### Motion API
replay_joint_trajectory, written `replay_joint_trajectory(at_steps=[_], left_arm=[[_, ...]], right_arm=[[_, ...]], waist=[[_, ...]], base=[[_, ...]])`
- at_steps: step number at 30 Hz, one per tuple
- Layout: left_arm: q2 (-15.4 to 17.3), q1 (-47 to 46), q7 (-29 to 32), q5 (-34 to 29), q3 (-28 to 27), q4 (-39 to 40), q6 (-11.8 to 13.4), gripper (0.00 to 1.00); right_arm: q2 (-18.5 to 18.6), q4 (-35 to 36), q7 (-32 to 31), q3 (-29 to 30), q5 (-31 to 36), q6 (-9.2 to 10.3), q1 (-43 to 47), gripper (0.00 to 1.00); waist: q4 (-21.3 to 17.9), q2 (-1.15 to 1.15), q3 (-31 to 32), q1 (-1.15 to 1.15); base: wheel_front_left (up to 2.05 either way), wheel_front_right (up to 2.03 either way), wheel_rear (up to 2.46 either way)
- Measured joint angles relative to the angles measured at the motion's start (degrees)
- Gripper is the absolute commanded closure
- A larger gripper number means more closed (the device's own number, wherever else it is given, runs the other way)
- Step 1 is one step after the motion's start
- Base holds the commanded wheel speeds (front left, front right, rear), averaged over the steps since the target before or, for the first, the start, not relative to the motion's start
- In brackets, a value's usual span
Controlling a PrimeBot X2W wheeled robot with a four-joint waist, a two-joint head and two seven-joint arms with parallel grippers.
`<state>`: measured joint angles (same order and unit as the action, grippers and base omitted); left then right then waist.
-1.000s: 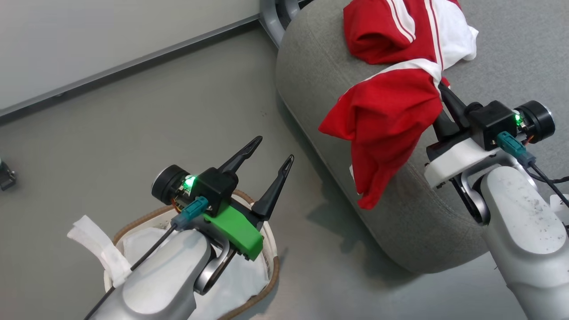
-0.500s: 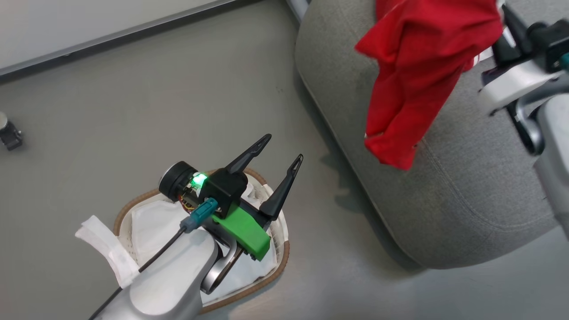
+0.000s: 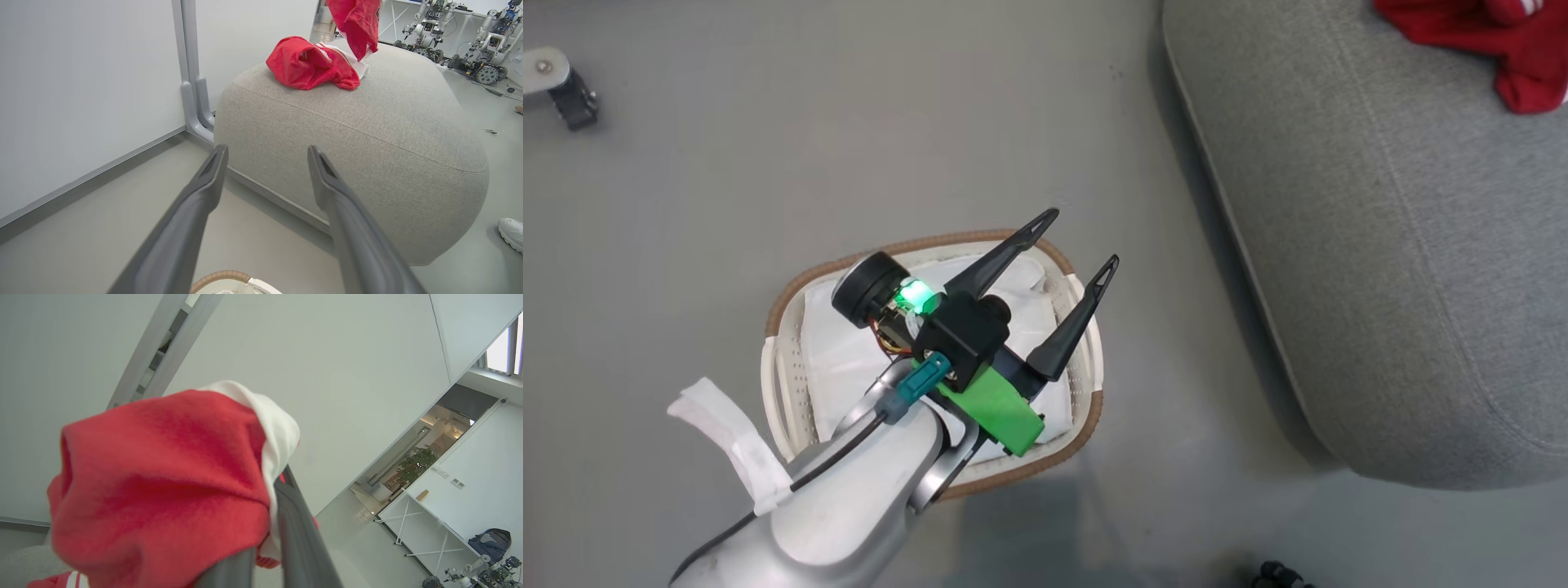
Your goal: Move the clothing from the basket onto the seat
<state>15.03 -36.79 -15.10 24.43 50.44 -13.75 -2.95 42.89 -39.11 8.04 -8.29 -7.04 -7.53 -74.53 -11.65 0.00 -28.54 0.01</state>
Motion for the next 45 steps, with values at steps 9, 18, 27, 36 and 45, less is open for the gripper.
replay_joint_trajectory(at_steps=[9, 18, 27, 36, 45], left_arm=[[-0.3, -2.7, 0.2, -1.4, 0.5, 1.6, 0.1, 0.00], [0.2, -3.6, 0.2, -1.9, 0.5, 1.9, 0.5, 0.00], [0.3, -3.8, 0.2, -1.5, 0.1, 1.9, 0.7, 0.00], [0.2, -2.5, 0.1, -0.2, -1.1, 0.9, 1.3, 0.00], [-0.8, 1.4, 0.1, 1.1, -4.6, 0.5, 2.0, 0.00]], right_arm=[[1.2, -10.7, 0.3, 8.9, 4.5, 0.00, 1.7, 1.00], [-7.7, -17.5, 3.1, 15.5, 11.3, 0.00, 5.9, 0.60], [-13.4, -18.1, 5.6, 21.8, 16.4, 0.00, 8.3, 0.00], [-18.8, -16.7, 6.7, 21.3, 17.9, 0.00, 10.8, 0.00], [-22.1, -16.1, 7.0, 17.3, 16.4, 0.00, 15.2, 0.00]], waist=[[4.6, 0.00, -6.8, 0.00], [7.7, 0.00, -11.8, 0.00], [6.9, 0.00, -10.8, 0.00], [4.7, 0.00, -6.7, 0.00], [2.7, 0.00, 0.0, 0.00]], base=[[0.00, 0.00, 0.00], [0.00, 0.00, 0.00], [0.00, 0.00, 0.00], [0.00, 0.00, 0.00], [0.00, 0.00, 0.00]])
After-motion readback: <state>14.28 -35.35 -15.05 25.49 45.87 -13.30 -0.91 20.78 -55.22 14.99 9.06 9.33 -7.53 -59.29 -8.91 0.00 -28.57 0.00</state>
